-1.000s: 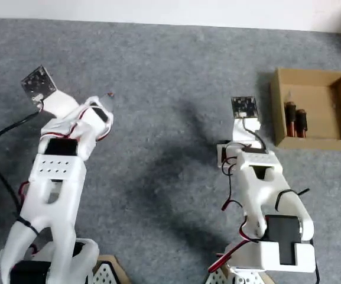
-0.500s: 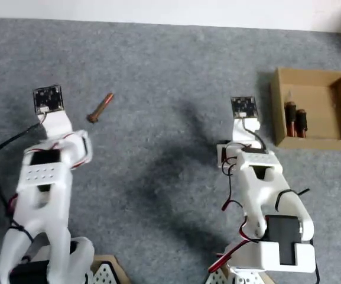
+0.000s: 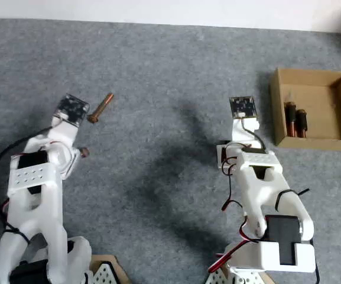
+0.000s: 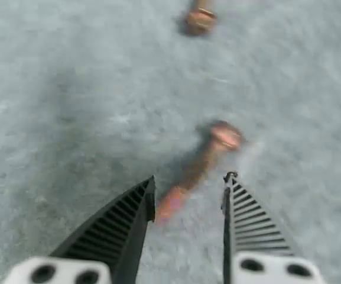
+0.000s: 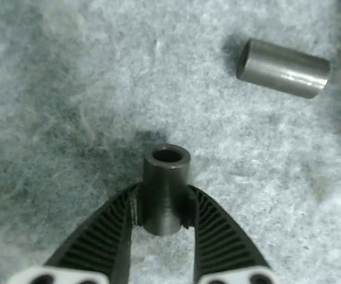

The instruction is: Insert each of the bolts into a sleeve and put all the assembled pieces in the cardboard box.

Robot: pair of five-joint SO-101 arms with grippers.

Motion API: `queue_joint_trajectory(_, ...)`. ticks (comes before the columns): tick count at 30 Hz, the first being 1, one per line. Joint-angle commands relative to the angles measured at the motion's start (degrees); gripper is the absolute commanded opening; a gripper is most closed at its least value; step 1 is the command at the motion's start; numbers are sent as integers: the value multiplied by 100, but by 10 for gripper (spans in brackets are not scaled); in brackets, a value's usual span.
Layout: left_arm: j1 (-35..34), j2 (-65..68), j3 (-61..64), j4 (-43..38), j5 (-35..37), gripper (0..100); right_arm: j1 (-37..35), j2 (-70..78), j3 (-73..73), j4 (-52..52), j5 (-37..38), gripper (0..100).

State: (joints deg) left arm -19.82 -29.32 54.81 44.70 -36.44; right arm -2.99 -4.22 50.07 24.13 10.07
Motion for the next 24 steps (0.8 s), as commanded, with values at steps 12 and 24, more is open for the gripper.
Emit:
queue_joint_trajectory(12, 576, -31, -391, 686, -536, 184, -207, -101, 84, -48, 88, 5)
queue_joint_trajectory(24, 523, 1692, -1657, 1503, -1011, 185, -207, -101, 84, -48, 97, 5)
